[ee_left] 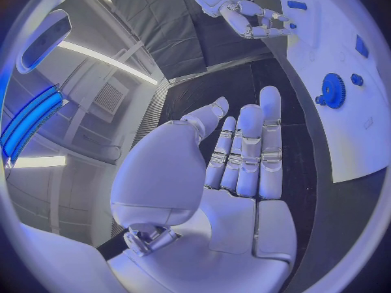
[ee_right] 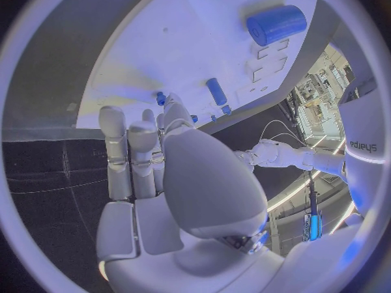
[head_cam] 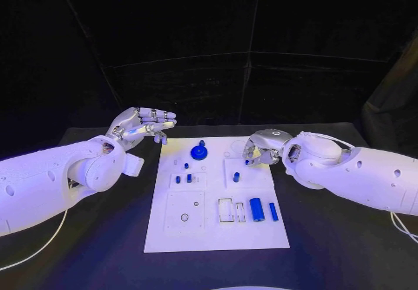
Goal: Assemble the parts on the task board
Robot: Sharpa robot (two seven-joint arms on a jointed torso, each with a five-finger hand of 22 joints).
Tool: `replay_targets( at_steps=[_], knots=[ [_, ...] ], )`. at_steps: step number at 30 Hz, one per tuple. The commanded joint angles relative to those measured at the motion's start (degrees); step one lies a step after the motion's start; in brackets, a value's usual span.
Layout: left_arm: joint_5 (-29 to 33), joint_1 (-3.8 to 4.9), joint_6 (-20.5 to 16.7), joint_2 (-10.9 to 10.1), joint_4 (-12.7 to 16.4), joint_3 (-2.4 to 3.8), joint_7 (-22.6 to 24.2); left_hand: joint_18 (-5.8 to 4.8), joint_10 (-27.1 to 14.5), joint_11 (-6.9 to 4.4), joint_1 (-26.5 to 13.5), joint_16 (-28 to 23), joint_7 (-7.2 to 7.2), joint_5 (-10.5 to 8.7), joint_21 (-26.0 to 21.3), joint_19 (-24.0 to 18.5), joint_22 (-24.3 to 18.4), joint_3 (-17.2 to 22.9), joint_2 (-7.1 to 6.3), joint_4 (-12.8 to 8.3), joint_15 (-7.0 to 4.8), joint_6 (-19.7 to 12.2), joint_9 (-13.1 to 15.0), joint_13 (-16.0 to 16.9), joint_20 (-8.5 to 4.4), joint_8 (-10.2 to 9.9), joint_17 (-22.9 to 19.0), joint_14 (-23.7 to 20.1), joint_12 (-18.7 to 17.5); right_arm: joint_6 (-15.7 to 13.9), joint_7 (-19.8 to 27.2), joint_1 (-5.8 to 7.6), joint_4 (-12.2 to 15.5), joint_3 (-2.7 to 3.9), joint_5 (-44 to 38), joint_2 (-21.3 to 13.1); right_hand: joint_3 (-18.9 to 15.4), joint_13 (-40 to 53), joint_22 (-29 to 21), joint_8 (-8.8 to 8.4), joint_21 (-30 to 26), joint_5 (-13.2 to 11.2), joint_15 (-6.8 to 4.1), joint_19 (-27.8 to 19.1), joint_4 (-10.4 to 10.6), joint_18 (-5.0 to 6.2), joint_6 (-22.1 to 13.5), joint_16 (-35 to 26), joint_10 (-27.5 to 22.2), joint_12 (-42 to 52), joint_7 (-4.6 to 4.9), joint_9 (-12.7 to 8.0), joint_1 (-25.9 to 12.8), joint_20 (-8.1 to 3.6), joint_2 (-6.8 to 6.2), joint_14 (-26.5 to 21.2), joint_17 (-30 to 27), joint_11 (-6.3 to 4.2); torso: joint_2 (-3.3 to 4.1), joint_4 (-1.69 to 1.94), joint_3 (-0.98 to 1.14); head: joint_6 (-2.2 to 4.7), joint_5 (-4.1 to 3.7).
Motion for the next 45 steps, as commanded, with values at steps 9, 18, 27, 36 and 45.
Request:
replay_targets(
  at_steps=[9,18,27,36,45],
  knots=[
    [3.89,0.04,-0.06,-0.21,0.56,0.03,2.05,0.78,0.25,-0.25,-0.63,-0.26,0.25,0.04,-0.46,-0.37,-0.19,-0.49,0.31,-0.01,-0.06,0.05,-0.11,0.07,-0.03,0.32,-0.24,-0.57,0.4,2.05,-0.42,-0.65,-0.91,0.01,-2.13,0.98,4.66,-3.1,2.89,-0.84,2.28,-2.95,-0.13,1.73,-0.48,-0.51,1.14,1.53,1.83,-1.81,0.34,0.04,2.81,-0.02,0.73,0.7,1.69,0.01,0.03,0.02,0.0,-0.4,-0.04],
    [3.98,0.04,-0.11,-0.3,0.49,0.03,1.79,0.78,0.16,-0.22,-0.56,-0.33,0.31,0.05,-0.59,-0.41,-0.29,-0.53,0.39,-0.06,-0.05,-0.07,-0.14,0.05,-0.03,0.28,-0.38,-0.69,0.5,3.1,-0.41,-0.87,-1.13,0.01,-2.15,1.45,7.73,-4.3,7.06,-0.81,5.3,-3.11,-0.32,3.95,-0.45,-1.24,2.32,4.15,3.56,-2.45,0.1,0.1,2.96,-0.15,0.15,1.44,4.48,-0.25,0.01,-0.02,0.01,-0.68,-0.09],
    [3.99,0.04,-0.25,-0.38,0.4,0.03,1.62,0.78,0.1,-0.2,-0.51,-0.35,0.33,0.05,-0.65,-0.43,-0.33,-0.55,0.41,-0.1,-0.05,-0.12,-0.15,0.04,-0.03,0.27,-0.44,-0.74,0.54,3.68,-0.8,-1.03,-1.16,0.01,-2.16,1.64,11.38,-4.4,11.57,-0.61,8.54,-3.26,-0.66,6.3,-0.85,-2.03,3.96,7.38,5.54,-2.94,-0.29,0.19,2.74,-0.43,-0.5,2.27,7.76,-0.7,0.02,-0.03,0.01,-0.8,-0.17],
    [3.99,0.04,-0.4,-0.45,0.27,0.03,1.6,0.77,-0.01,-0.17,-0.42,-0.39,0.37,0.05,-0.75,-0.45,-0.41,-0.58,0.45,-0.17,-0.03,-0.2,-0.16,0.01,-0.03,0.26,-0.54,-0.82,0.6,0.53,-2.23,-1.14,-0.68,0.01,-3.69,1.62,18.39,-4.38,15.56,-0.88,11.5,-4.84,-0.86,8.06,-2.33,-2.71,5.17,8.41,7.11,-4.04,-0.47,0.13,1.72,-0.67,-1.57,2.31,8.06,-0.81,-0.02,-0.05,0.04,-0.89,-0.43],
    [3.99,0.04,-0.78,-0.52,-0.17,0.03,1.66,0.77,-0.2,-0.13,-0.33,-0.42,0.4,0.05,-0.84,-0.47,-0.48,-0.63,0.46,-0.25,-0.01,-0.26,-0.16,-0.03,-0.02,0.26,-0.65,-0.89,0.63,-4.18,-2.2,-1.15,1.47,0.04,-3.17,0.16,30.34,-4.3,16.95,-1.07,12.73,-4.57,-0.7,7.79,-5.75,-2.79,5.47,9.22,8.03,-5.6,-0.32,0.12,-4.68,-0.43,-5.88,2.01,7.63,-0.75,-0.06,-0.04,0.04,-0.86,-0.43]
  ],
)
